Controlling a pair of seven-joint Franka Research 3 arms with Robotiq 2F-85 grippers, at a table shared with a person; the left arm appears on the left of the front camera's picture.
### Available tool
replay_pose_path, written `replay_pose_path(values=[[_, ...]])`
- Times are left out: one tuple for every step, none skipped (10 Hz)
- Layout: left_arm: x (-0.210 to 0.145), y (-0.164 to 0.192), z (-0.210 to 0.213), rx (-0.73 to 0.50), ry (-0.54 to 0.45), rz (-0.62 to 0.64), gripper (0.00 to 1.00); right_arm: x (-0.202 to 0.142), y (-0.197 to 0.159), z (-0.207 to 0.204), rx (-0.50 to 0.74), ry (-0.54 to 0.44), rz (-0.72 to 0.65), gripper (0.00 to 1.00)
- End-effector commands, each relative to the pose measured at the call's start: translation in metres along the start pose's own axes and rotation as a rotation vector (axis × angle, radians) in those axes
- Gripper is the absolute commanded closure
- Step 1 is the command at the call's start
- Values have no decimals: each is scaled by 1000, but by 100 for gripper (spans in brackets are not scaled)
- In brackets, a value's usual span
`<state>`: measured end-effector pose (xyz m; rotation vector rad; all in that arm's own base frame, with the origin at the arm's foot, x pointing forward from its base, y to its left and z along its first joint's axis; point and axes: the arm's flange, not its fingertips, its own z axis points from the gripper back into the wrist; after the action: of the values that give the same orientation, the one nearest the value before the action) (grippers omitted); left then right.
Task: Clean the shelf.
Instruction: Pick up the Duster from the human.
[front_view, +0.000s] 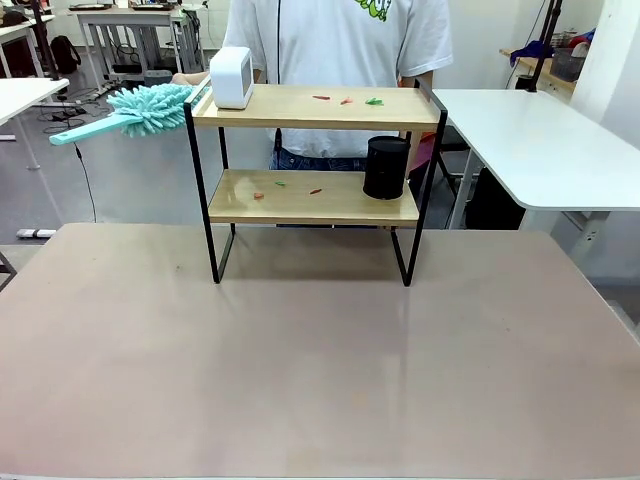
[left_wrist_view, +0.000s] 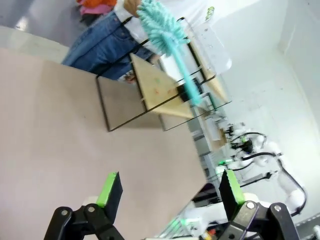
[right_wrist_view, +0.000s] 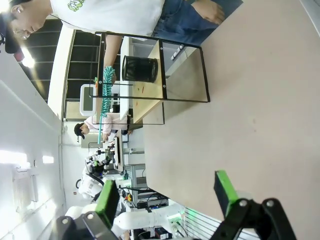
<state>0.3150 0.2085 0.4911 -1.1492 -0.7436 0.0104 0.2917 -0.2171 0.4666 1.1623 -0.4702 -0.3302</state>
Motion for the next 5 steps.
replay_pose_path(values=[[74, -28, -25, -61, 22, 87, 0, 1, 0, -2, 21, -10, 28, 0], [104, -36, -49, -49, 17, 108, 0, 1, 0, -2, 21, -10, 28, 0], [123, -34, -77, -53, 104, 145, 0, 1, 0, -2, 21, -10, 28, 0], [134, -23, -112, -39, 156, 173, 0, 1, 0, -2, 21, -10, 28, 0], [141, -17, -131, -31, 200, 189, 0, 1, 0, -2, 21, -10, 28, 0]])
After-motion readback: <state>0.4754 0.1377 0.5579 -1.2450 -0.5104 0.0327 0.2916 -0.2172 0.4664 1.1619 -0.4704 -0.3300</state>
